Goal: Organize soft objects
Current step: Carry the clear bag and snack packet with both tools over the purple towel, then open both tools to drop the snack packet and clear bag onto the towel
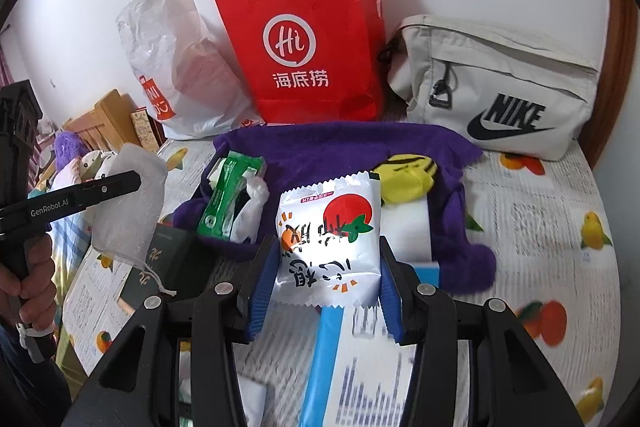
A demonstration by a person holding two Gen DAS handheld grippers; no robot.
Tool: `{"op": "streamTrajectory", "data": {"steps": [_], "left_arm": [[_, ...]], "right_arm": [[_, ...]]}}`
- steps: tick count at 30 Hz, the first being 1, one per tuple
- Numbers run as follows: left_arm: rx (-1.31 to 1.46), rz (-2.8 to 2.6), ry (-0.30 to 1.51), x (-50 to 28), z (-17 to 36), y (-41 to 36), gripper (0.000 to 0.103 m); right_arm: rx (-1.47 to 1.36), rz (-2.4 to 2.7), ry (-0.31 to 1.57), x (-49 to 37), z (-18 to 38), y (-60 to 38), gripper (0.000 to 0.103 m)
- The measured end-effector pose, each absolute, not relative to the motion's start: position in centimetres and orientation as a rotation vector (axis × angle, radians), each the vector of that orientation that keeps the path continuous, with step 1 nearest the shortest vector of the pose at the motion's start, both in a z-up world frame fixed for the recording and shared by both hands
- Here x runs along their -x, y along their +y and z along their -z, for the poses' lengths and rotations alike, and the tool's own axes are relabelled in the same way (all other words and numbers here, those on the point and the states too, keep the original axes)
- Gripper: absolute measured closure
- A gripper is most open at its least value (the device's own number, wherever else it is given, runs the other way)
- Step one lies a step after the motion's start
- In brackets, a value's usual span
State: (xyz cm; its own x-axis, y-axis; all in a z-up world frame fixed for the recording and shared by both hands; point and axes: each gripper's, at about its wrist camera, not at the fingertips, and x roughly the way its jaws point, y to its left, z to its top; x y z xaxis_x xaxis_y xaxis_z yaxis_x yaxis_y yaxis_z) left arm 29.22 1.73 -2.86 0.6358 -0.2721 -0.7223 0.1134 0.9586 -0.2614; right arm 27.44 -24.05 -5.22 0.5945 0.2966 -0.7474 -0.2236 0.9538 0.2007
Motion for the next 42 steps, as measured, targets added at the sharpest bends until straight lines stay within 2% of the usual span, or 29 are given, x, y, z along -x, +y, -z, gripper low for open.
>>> {"op": "streamTrajectory", "data": {"steps": [19, 36, 42], "left_arm": [[0.234, 0.256, 0.895, -37.6, 5.4, 0.5, 0.095], [0.223, 0.251, 0.98, -40.5, 10.0, 0.1, 0.095], [0.202, 0.241, 0.998, -40.8, 10.7, 0.2, 0.095]], "right_arm": [[-0.04, -0.332, 0.991, -35.0, 9.8, -21.4, 0.056], [0.023, -0.286, 1.125, -37.7, 14.1, -20.4, 0.055], [0.023, -0.288, 1.121, -38.0, 14.2, -20.1, 0.045]]}}
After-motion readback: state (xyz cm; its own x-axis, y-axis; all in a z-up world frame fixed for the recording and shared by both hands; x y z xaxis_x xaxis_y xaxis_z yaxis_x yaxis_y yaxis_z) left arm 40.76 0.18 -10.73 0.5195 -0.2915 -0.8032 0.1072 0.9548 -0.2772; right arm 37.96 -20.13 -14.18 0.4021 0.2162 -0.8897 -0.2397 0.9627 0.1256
